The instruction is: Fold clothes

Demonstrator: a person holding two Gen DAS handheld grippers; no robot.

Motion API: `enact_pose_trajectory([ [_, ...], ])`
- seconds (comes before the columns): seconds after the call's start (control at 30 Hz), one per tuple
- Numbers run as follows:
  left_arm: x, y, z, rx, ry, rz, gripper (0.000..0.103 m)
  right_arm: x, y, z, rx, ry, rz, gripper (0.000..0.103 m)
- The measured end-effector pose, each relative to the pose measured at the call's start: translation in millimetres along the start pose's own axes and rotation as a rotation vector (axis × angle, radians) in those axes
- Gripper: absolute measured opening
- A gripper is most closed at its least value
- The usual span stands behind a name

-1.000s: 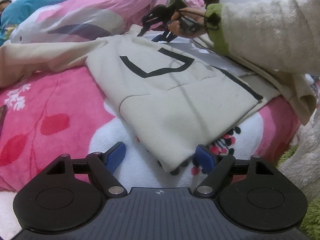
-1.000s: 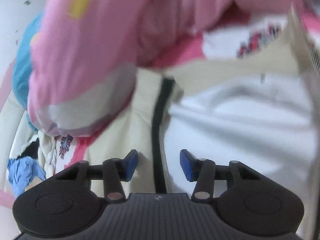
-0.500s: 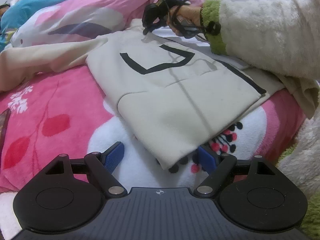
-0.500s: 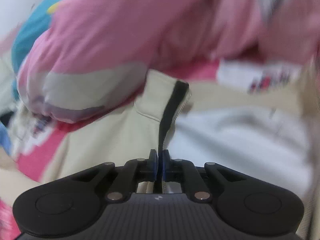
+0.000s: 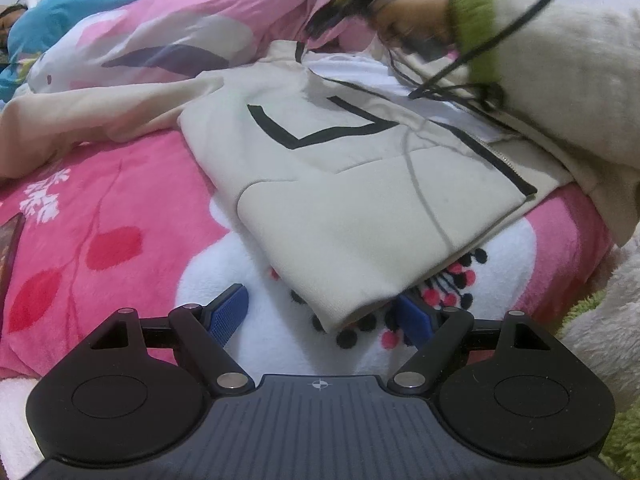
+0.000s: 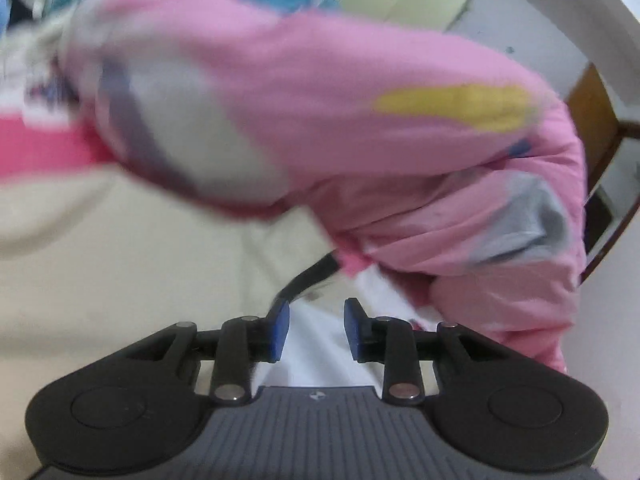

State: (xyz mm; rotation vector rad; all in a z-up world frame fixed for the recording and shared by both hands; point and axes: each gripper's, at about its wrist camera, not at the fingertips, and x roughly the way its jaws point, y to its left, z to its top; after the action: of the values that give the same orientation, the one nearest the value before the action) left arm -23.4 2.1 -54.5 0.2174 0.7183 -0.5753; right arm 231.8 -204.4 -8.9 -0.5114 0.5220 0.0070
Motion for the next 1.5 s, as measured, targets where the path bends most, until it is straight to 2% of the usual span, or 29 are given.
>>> enact_pose_trajectory([
  [0.03,-0.3,1.0,0.2,-0.003,-0.003,-0.004,0.081,-15.3,-6.2,-0.3,0.008,-0.013,0.029,0.032],
  [0.17,-10.1,7.9,-1.0,-0.053,-0.045,-0.025,0.081,-58.4,-2.9,-16.4,0.038,0.033,0.312,0.032],
  [0.23,-16.4,11.8,-1.8,-0.083,-0.070,-0.037,0.081,-59.6,13.6,-38.5,-0.004,0.116,0.389,0.031],
  [0.27,-19.6,13.8,-2.3,-0.098,-0.083,-0.042,0.081,-52.5,27.2,-57.2,-0.064,0.190,0.372,0.030],
  [0.33,-25.9,17.7,-3.1,-0.129,-0.109,-0.053,0.081,-51.4,35.8,-83.2,-0.133,0.136,0.320,0.030],
  [0.43,-35.4,23.5,-4.4,-0.175,-0.148,-0.070,0.081,-57.5,26.8,-67.6,-0.072,0.204,0.204,0.030],
  [0.5,-39.2,27.4,-6.2,-0.200,-0.158,-0.077,0.080,-83.3,18.0,-52.9,0.014,0.142,0.258,0.030],
  [0.63,-41.6,35.1,-11.6,-0.239,-0.147,-0.081,0.080,-131.0,34.5,-55.0,-0.028,0.060,0.415,0.031],
  [0.73,-43.4,40.9,-15.7,-0.269,-0.139,-0.084,0.079,-122.6,65.9,-95.9,-0.243,0.160,0.294,0.035],
  [0.83,-45.2,46.6,-19.8,-0.299,-0.131,-0.087,0.079,-136.7,66.9,-103.0,-0.253,0.155,0.229,0.035],
  [0.9,-46.4,50.5,-22.5,-0.318,-0.125,-0.089,0.079,-167.6,67.3,-92.8,-0.190,0.087,0.338,0.035],
  [0.97,-47.6,54.3,-25.2,-0.338,-0.119,-0.092,0.079,-199.5,77.2,-88.4,-0.182,0.012,0.510,0.037],
  [1.0,-50.2,59.3,-27.7,-0.371,-0.119,-0.082,0.079,-215.4,85.2,-87.3,-0.194,-0.021,0.607,0.041],
  [1.07,-54.9,69.0,-32.1,-0.435,-0.123,-0.069,0.079,-243.5,106.7,-91.7,-0.263,-0.072,0.740,0.051],
  [1.17,-61.8,81.2,-38.1,-0.515,-0.131,-0.067,0.079,-262.5,140.9,-102.4,-0.396,-0.113,0.805,0.053],
  [1.2,-63.8,84.9,-39.9,-0.538,-0.133,-0.068,0.079,-264.9,150.4,-106.8,-0.426,-0.128,0.805,0.058],
  [1.23,-65.1,86.5,-41.0,-0.551,-0.133,-0.068,0.079,-266.7,157.5,-109.3,-0.441,-0.140,0.799,0.069],
  [1.3,-67.9,87.2,-43.4,-0.560,-0.134,-0.068,0.079,-267.1,172.5,-115.2,-0.459,-0.170,0.745,0.077],
  [1.37,-69.0,87.5,-45.0,-0.565,-0.134,-0.069,0.079,-263.2,187.1,-122.4,-0.491,-0.192,0.664,0.074],
  [1.4,-68.7,87.5,-45.4,-0.566,-0.132,-0.070,0.079,-260.3,191.1,-128.1,-0.509,-0.189,0.610,0.051],
  [1.43,-68.5,87.4,-45.8,-0.567,-0.130,-0.071,0.079,-256.7,189.9,-129.7,-0.491,-0.174,0.588,0.037],
  [1.47,-66.8,88.0,-45.8,-0.566,-0.125,-0.075,0.079,-254.2,178.8,-126.4,-0.409,-0.158,0.593,0.028],
  [1.5,-65.1,88.2,-45.4,-0.564,-0.121,-0.076,0.079,-252.2,165.0,-122.1,-0.309,-0.143,0.602,0.014],
])
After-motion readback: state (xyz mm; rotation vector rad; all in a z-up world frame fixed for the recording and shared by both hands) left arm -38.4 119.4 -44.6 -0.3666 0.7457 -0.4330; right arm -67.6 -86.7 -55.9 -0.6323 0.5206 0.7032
